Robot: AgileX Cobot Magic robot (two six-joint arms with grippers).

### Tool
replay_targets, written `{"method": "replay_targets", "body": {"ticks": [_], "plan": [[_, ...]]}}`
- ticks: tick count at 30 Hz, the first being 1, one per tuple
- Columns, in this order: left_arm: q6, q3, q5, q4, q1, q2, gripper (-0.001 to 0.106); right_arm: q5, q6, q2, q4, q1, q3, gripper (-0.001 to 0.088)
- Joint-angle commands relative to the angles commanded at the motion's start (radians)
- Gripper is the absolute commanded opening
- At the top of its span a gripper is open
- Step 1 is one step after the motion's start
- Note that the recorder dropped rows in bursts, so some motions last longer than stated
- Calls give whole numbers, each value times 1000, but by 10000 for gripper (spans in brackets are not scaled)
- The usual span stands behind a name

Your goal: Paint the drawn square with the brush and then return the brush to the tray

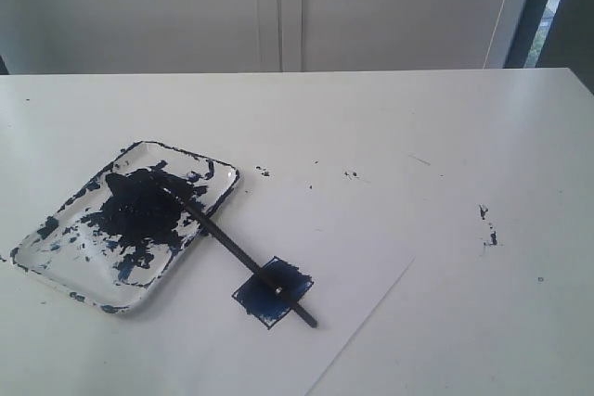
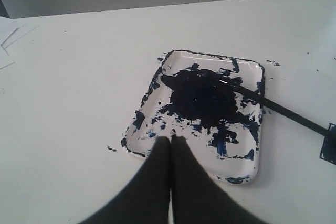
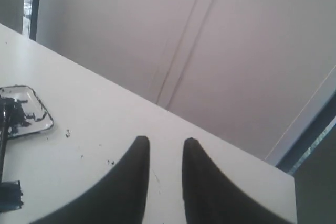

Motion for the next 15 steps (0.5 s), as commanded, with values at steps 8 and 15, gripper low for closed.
{"method": "replay_targets", "body": {"ticks": [8,15], "plan": [[5,6,8,-27,-2,0,0,-149,281,0,-140,0,237,228],[34,6,17,-17,-2,0,0,-528,279,0,-140,0,453,228]]}}
